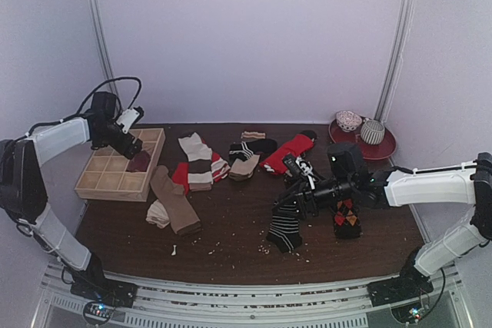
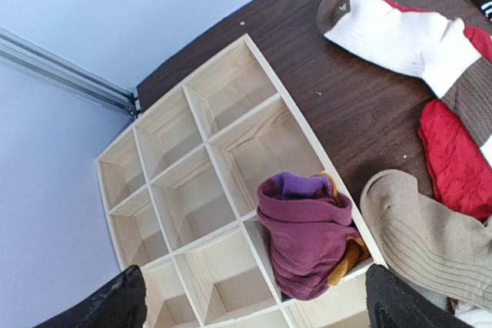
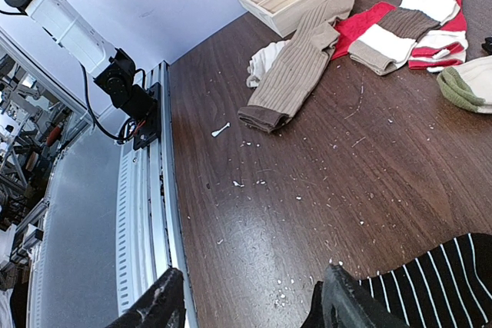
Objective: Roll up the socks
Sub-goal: Adjust the pair of socks in the storage box, then pick up the pair of socks from the center of the board.
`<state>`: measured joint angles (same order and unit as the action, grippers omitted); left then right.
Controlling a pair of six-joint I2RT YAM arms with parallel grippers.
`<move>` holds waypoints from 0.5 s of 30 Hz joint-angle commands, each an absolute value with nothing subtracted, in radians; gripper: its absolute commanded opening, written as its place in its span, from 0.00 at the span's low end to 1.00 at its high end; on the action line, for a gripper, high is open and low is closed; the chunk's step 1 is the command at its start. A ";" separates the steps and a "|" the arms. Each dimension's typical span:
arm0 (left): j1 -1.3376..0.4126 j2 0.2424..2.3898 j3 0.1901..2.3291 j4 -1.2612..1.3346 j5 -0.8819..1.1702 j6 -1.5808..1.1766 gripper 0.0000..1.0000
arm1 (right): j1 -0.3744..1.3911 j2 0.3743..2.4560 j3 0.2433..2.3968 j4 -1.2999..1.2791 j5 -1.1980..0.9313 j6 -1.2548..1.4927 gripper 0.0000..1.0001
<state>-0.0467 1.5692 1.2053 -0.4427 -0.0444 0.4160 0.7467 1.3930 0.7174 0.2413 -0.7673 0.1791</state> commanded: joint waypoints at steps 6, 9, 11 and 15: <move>-0.036 1.573 1.222 -0.330 0.060 0.319 0.98 | 0.754 1.406 0.722 0.233 -0.747 0.158 0.61; -0.035 1.556 1.228 -0.267 0.094 0.239 0.97 | 0.753 1.410 0.724 0.223 -0.727 0.153 0.62; -0.035 1.499 1.180 -0.171 0.106 0.182 0.97 | 0.753 1.405 0.726 0.205 -0.670 0.145 0.63; -0.037 1.344 1.047 0.030 0.106 0.079 0.98 | 0.753 1.365 0.707 0.182 -0.487 0.125 0.81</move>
